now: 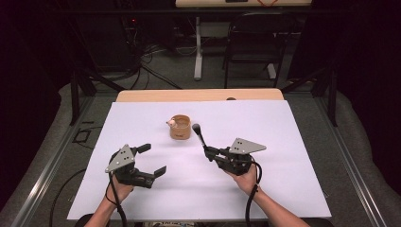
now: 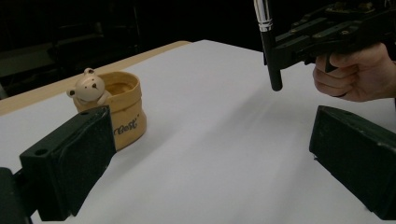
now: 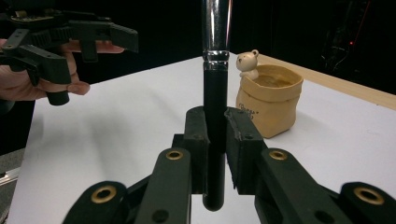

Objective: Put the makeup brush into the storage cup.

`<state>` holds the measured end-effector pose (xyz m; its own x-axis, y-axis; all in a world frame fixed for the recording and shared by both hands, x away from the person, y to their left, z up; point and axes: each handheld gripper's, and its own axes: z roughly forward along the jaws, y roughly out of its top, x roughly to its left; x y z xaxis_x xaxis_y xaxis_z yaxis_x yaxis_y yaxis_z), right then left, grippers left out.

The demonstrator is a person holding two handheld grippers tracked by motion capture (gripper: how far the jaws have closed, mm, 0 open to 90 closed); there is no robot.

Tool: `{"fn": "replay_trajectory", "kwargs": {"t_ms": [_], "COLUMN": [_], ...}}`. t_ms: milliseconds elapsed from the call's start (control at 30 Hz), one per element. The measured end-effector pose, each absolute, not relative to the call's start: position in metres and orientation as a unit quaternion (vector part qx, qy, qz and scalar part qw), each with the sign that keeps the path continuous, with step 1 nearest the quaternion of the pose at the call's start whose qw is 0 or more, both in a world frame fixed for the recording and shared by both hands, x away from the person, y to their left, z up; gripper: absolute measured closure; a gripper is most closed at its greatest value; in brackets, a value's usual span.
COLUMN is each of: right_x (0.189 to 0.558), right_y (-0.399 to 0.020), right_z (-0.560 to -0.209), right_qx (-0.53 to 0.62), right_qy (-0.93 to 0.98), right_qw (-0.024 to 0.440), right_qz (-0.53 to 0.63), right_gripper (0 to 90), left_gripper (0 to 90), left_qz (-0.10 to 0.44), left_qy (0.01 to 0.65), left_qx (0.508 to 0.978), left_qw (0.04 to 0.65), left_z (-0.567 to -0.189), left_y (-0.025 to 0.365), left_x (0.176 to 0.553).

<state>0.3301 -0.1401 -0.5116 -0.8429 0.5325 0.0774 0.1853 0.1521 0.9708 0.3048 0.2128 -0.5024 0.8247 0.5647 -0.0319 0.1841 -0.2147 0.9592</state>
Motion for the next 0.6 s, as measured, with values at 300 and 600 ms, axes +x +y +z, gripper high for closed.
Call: {"fn": "replay_trajectory", "kwargs": {"t_ms": [300,600], "right_x": [0.331,0.331], "right_y": [-0.141,-0.139], "right_z": [-0.511,-0.512], "right_qx": [0.244,0.247], "right_qy": [0.744,0.746], "right_qw": [0.142,0.138], "right_qz": [0.605,0.603], "right_gripper": [79.5,79.6], "left_gripper": [0.4,0.4], "left_qz": [0.173,0.173], "left_qy": [0.256,0.245], "left_qx": [0.758,0.753], "left_qw": [0.574,0.585], "left_z": [-0.496,-0.489], "left_y": [0.195,0.174], "left_x": [0.313,0.32]}}
